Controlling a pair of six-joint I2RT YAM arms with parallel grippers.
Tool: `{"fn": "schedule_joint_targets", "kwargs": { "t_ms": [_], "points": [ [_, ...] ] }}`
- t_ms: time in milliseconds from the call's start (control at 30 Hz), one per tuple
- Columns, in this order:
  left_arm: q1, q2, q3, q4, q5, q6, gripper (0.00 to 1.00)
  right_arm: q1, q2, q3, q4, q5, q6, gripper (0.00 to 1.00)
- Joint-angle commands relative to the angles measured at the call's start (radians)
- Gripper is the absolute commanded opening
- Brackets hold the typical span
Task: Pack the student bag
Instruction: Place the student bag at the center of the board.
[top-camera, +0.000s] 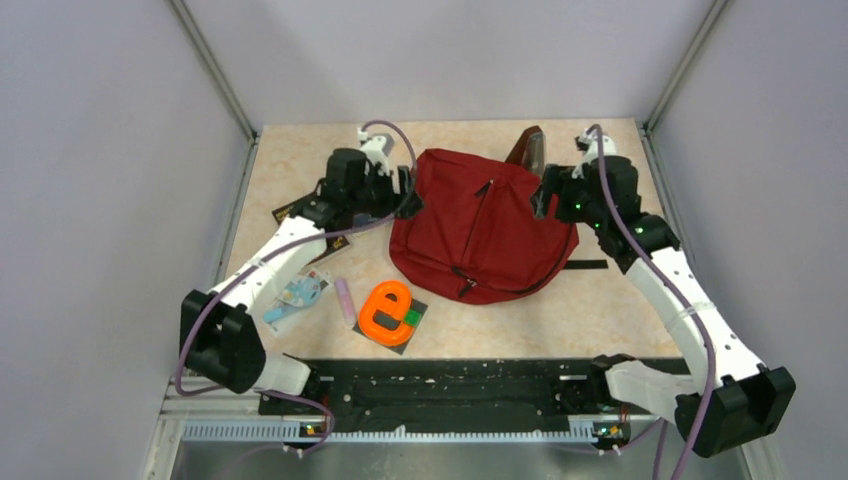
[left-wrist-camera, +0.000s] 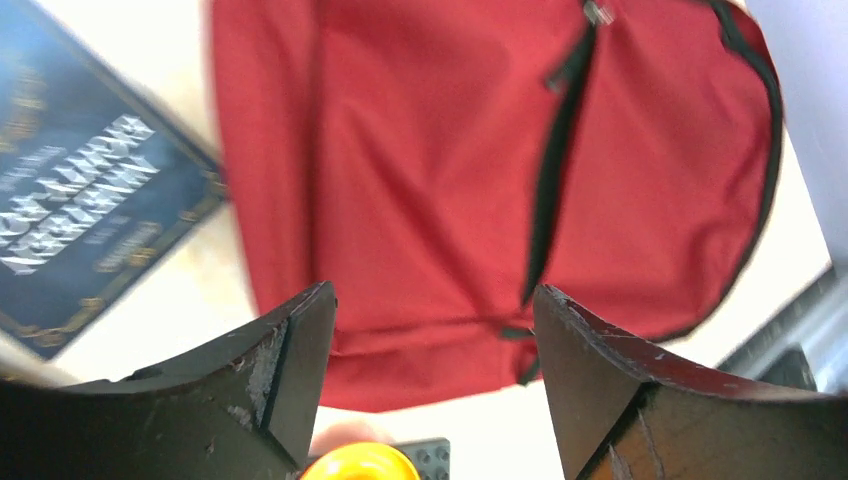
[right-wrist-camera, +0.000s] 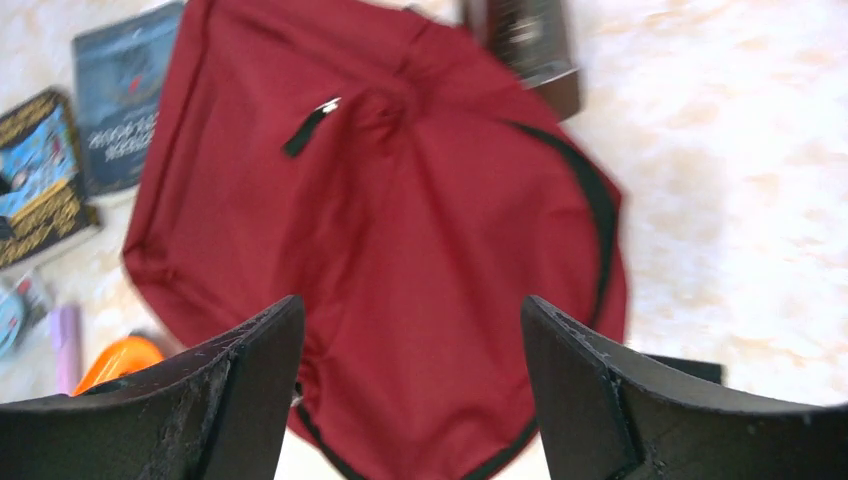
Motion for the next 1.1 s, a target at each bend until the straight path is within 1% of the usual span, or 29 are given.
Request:
{"fn": "schedule_joint_targets", "kwargs": {
  "t_ms": [0,133,200,300,500,533,633,700,767,833,900,1067],
  "points": [
    [-0.096,-0.036,-0.069,0.110,0.125,0.075,0.76,0.109,0.049,0.027,0.061,-0.061,-0.013,0.76],
    [-0.159,0.017,-0.071,0.090,0.182,0.076,0.73,0.196,0.080,0.025,0.070,-0.063,0.018,0.74],
    [-0.185,0.034,-0.079,0.089,0.178,0.088,0.72,0.231,0.090,0.024,0.068,-0.056,0.038,0.73],
    [-0.197,0.068,-0.090,0.090,0.191,0.065,0.70,0.267,0.093,0.015,0.061,-0.044,0.089,0.70],
    [-0.202,0.132,-0.126,0.125,0.207,-0.019,0.67,0.281,0.026,-0.058,0.045,-0.033,0.259,0.62],
    [-0.204,0.141,-0.136,0.138,0.210,-0.032,0.66,0.283,0.011,-0.074,0.048,-0.012,0.282,0.61],
    [-0.217,0.157,-0.162,0.188,0.222,-0.074,0.64,0.292,-0.027,-0.115,0.048,-0.012,0.333,0.57],
    [-0.228,0.169,-0.175,0.214,0.234,-0.096,0.63,0.302,-0.040,-0.129,0.046,-0.017,0.347,0.52],
    [-0.240,0.187,-0.188,0.227,0.233,-0.106,0.63,0.313,-0.055,-0.145,0.047,-0.012,0.349,0.50],
    [-0.251,0.206,-0.204,0.224,0.200,-0.108,0.62,0.322,-0.074,-0.174,0.056,0.001,0.357,0.47],
    [-0.251,0.218,-0.221,0.231,0.170,-0.127,0.61,0.322,-0.093,-0.187,0.064,0.002,0.366,0.45],
    [-0.255,0.246,-0.231,0.301,0.159,-0.167,0.59,0.344,-0.110,-0.214,0.070,-0.017,0.373,0.42]
  ]
}}
